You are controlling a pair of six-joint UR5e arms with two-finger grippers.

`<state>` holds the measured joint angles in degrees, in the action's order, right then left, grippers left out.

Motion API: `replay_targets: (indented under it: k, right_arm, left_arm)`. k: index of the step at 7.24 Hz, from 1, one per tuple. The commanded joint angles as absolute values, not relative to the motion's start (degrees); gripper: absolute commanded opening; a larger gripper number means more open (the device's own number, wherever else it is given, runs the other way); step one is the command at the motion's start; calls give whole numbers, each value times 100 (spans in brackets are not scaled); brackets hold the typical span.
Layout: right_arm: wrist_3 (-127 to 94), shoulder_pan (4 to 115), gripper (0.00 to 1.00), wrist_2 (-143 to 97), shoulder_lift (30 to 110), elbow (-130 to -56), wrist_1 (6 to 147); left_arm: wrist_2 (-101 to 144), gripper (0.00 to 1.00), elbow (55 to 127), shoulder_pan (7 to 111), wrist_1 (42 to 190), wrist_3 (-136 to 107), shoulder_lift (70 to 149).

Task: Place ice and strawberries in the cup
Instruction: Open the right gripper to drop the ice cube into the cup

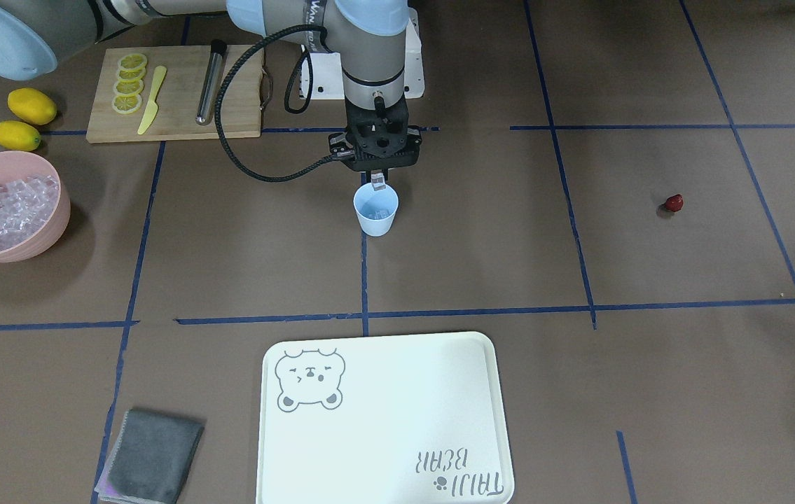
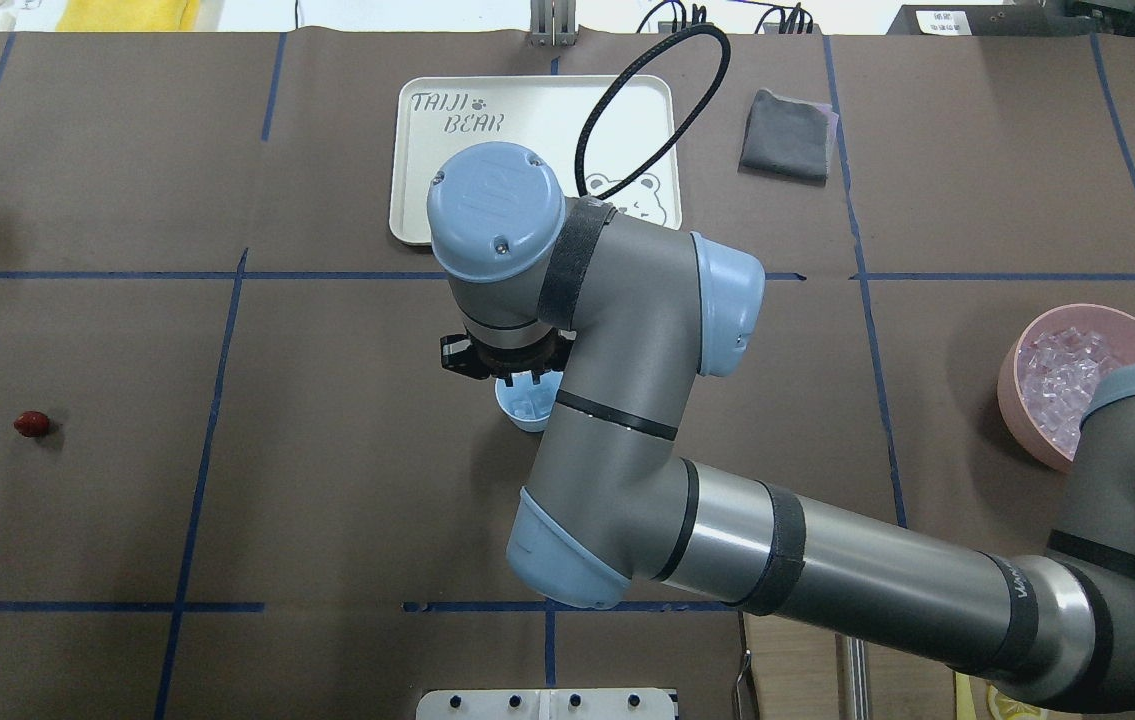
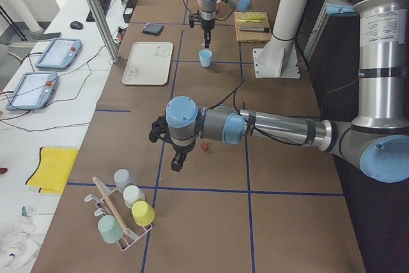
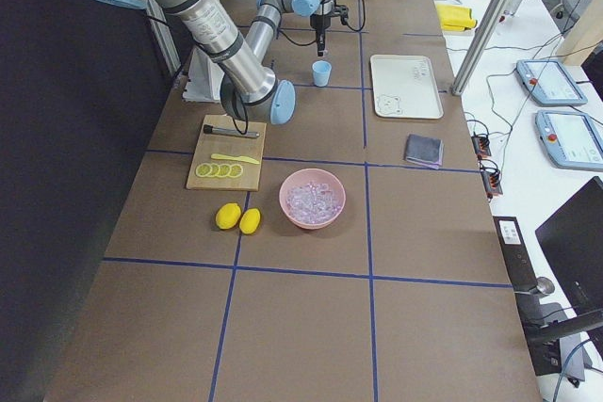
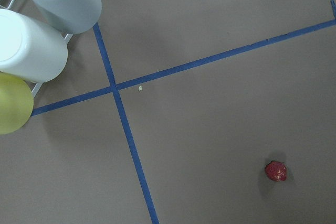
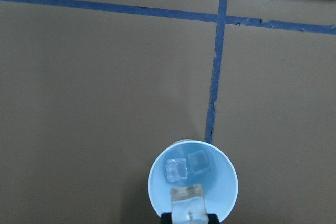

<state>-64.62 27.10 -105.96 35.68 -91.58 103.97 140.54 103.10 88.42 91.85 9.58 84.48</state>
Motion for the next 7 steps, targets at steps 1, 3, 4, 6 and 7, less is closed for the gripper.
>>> replay_targets:
  k: [1, 3, 4, 6, 7]
  right_arm:
    - [-6443, 2681, 9, -10564, 3595, -9114, 10380]
    - [-6381, 2681, 99, -10556, 3621, -9140, 10389]
    - [-6390, 2681, 99, -10538, 3621, -9132, 10380]
    - [-6390, 2681, 99, -10538, 3612, -9149, 10389]
    - [-6390, 2689, 99, -10547, 3604, -9210, 10397]
  left_arm:
    - [14054, 100, 10310, 8842, 9185, 958, 8446]
    - [14054, 100, 10301, 8842, 9185, 958, 8446]
    - [14054, 100, 10301, 8842, 9185, 958, 8446]
    - [14054, 100, 10301, 8842, 9185, 958, 8446]
    - [14054, 100, 10301, 8842, 9185, 958, 8446]
